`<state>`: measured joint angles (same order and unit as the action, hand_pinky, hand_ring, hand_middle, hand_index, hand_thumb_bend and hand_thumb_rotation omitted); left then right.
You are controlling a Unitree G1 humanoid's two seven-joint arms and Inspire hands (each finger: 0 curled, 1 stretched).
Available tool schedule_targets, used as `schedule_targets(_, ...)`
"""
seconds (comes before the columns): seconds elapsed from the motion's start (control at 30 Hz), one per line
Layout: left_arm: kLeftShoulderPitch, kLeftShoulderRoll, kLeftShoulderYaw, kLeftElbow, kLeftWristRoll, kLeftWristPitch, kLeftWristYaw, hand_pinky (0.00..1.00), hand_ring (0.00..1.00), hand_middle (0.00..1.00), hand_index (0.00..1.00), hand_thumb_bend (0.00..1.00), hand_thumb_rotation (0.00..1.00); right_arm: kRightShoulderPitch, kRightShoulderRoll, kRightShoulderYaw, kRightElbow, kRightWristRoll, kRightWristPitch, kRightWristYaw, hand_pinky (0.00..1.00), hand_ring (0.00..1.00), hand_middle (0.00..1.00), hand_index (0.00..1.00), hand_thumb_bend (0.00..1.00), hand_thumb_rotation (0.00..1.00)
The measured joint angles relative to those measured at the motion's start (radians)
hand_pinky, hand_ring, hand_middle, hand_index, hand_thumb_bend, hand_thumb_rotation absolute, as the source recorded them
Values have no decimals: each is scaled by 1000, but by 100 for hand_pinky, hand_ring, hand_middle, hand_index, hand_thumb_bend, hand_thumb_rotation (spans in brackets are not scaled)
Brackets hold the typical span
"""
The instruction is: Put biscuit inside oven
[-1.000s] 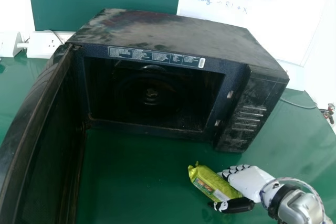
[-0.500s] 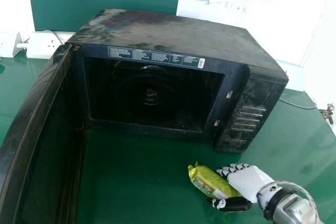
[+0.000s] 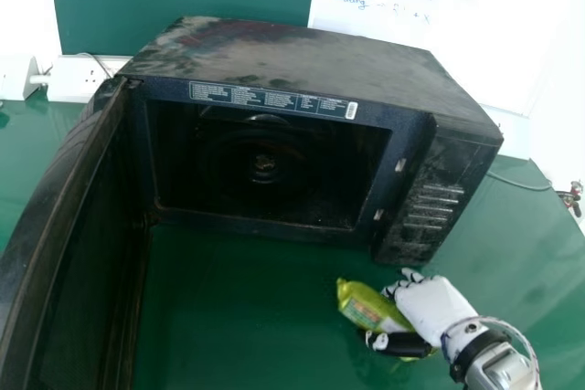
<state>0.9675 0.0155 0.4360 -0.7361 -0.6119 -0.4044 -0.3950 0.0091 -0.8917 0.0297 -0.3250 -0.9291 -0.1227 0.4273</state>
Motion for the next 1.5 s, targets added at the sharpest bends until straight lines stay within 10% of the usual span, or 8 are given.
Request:
schedule_targets(0.3,10,-56,-17,-72,49,51,120,100,89,94,90,100,100,-2,23,15,28,-24,4,-68,11,1,3,23,33,0)
schedule_targets(1.17,33,-45,-38,-123,-77,162,154,96,87,92,90,100,100,-12,41,7,35,61,-27,-100,4,0,0,12,28,0)
schedule_targets(1.3,33,-43,-38,-123,-84,175,158,95,86,91,90,100,100,-12,45,-30,-5,111,-58,-119,3,0,0,12,3,0)
schedule_targets(1.5,33,-43,-38,-124,-88,176,156,95,87,92,91,100,100,-31,53,-46,-61,155,-92,-118,3,0,0,12,4,0)
